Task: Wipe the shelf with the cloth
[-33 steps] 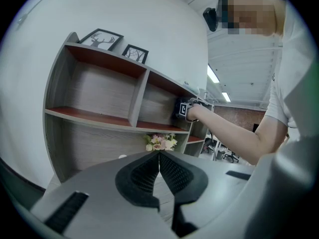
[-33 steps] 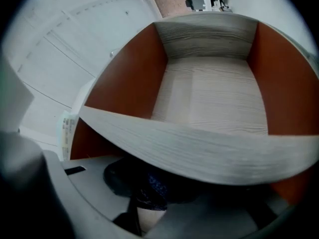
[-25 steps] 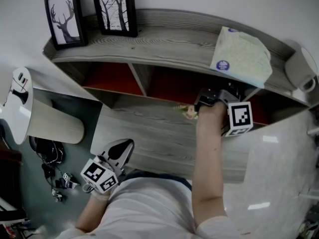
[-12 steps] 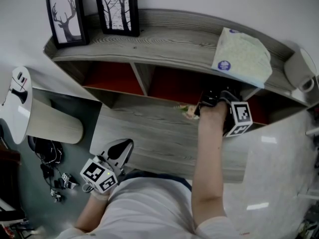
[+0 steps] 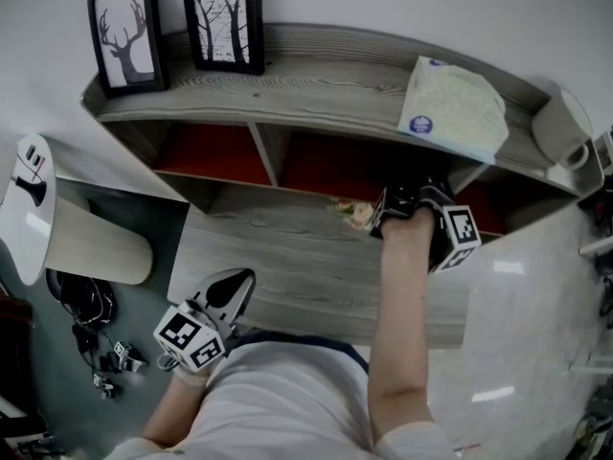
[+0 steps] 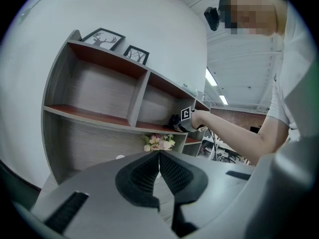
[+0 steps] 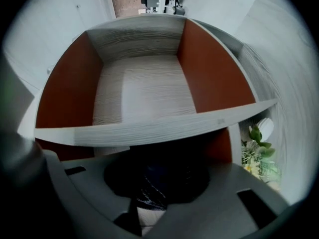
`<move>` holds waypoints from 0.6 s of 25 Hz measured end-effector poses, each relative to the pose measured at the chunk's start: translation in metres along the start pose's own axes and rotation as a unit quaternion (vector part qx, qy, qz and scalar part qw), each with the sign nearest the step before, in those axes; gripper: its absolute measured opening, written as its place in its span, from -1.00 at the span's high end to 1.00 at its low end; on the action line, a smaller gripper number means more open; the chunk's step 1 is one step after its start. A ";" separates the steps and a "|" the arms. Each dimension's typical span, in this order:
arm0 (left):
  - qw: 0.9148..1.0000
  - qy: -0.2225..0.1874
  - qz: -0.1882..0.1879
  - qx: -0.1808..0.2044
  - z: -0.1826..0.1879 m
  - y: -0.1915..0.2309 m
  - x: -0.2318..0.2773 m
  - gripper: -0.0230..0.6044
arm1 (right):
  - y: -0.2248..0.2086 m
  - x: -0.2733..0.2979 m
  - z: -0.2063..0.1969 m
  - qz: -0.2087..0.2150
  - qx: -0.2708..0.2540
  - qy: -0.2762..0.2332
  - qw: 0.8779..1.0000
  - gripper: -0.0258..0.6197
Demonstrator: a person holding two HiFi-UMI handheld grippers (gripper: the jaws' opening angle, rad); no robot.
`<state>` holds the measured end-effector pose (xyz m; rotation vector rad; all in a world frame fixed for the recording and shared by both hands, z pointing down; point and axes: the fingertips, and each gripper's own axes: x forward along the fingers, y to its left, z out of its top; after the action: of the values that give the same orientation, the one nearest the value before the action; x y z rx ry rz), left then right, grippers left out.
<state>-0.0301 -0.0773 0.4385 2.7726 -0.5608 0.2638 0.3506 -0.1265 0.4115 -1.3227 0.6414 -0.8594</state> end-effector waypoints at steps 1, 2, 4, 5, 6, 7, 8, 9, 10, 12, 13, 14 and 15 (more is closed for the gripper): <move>1.000 0.000 -0.003 0.001 0.000 0.000 0.000 0.88 | -0.001 -0.005 -0.001 0.001 0.004 0.002 1.000 0.60; 1.000 0.001 -0.007 0.001 0.001 0.000 0.001 0.87 | 0.000 -0.010 -0.002 0.004 0.007 0.003 1.000 0.60; 1.000 0.002 -0.017 0.003 0.002 -0.003 0.004 0.87 | 0.000 -0.021 -0.005 0.013 0.006 0.009 1.000 0.60; 1.000 0.002 -0.022 0.005 0.002 -0.004 0.005 0.87 | 0.002 -0.027 -0.009 0.020 0.006 0.015 1.000 0.60; 1.000 0.003 -0.027 0.006 0.003 -0.005 0.005 0.87 | 0.003 -0.033 -0.013 0.028 0.006 0.023 0.999 0.60; 0.999 0.003 -0.032 0.006 0.005 -0.006 0.006 0.87 | 0.006 -0.039 -0.019 0.038 0.006 0.032 0.999 0.60; 0.999 0.003 -0.036 0.007 0.006 -0.006 0.008 0.87 | 0.011 -0.046 -0.025 0.051 0.002 0.043 0.998 0.60; 0.999 0.003 -0.041 0.007 0.009 -0.006 0.010 0.87 | 0.017 -0.053 -0.032 0.067 -0.007 0.055 0.996 0.60; 0.999 0.003 -0.046 0.007 0.011 -0.007 0.012 0.87 | 0.024 -0.059 -0.038 0.085 -0.023 0.067 0.994 0.60; 0.998 0.002 -0.058 0.006 0.017 -0.008 0.016 0.87 | 0.037 -0.074 -0.050 0.117 -0.070 0.089 0.987 0.59; 0.998 0.001 -0.064 0.005 0.021 -0.010 0.017 0.87 | 0.041 -0.083 -0.055 0.128 -0.092 0.099 0.983 0.60; 0.998 0.000 -0.070 0.004 0.024 -0.011 0.019 0.87 | 0.044 -0.091 -0.061 0.136 -0.109 0.109 0.979 0.60; 0.997 -0.001 -0.076 0.003 0.027 -0.013 0.020 0.88 | 0.046 -0.099 -0.066 0.142 -0.123 0.119 0.975 0.59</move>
<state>-0.0034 -0.0820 0.4148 2.8039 -0.3472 0.2290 0.2498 -0.0799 0.3485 -1.3147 1.1272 -0.7240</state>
